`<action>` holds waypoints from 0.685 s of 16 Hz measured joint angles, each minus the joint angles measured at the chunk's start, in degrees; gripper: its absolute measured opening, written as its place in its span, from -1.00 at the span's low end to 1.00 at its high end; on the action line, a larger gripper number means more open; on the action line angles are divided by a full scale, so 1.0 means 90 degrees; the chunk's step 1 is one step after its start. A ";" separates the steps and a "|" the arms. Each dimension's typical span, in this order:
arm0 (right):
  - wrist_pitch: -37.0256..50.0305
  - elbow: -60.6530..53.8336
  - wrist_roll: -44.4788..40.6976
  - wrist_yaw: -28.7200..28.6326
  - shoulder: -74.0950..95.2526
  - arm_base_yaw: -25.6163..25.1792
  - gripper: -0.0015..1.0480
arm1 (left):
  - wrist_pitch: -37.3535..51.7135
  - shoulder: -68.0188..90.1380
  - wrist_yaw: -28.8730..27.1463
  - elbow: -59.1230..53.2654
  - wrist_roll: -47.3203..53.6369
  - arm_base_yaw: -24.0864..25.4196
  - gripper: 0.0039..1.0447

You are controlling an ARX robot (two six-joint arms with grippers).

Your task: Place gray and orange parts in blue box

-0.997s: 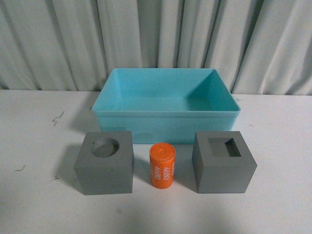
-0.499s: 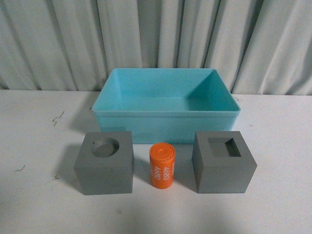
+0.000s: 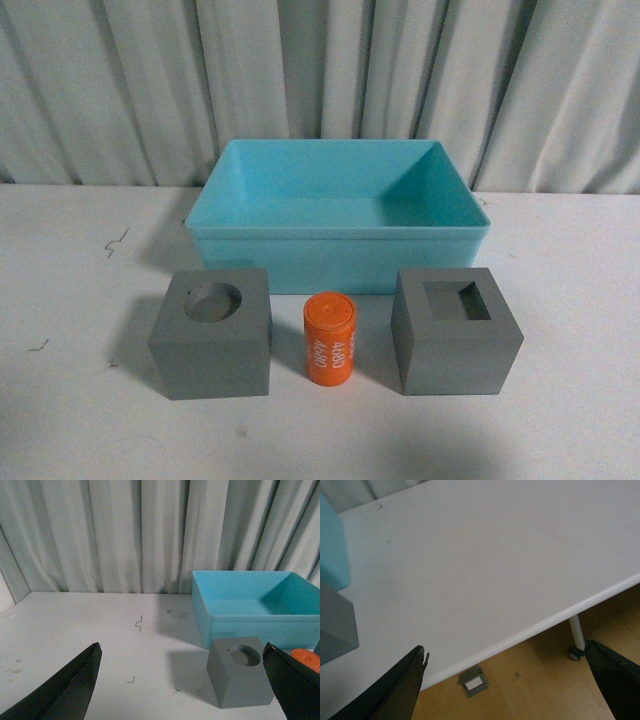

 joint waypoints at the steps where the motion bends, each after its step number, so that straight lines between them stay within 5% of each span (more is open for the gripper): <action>1: 0.0568 0.0056 -0.0294 -0.0673 0.0767 -0.0408 0.87 | 0.0010 0.0000 0.0005 0.0000 0.0002 -0.0010 0.88; 6: 0.1751 0.0634 -0.0950 -0.2006 0.2642 -0.0639 0.87 | 0.0005 0.0000 0.0010 0.0000 0.0002 -0.0010 0.88; 11: 0.2769 0.1761 -0.1090 -0.2773 0.4656 0.0175 0.87 | 0.0012 0.0000 0.0005 0.0000 0.0002 -0.0010 0.88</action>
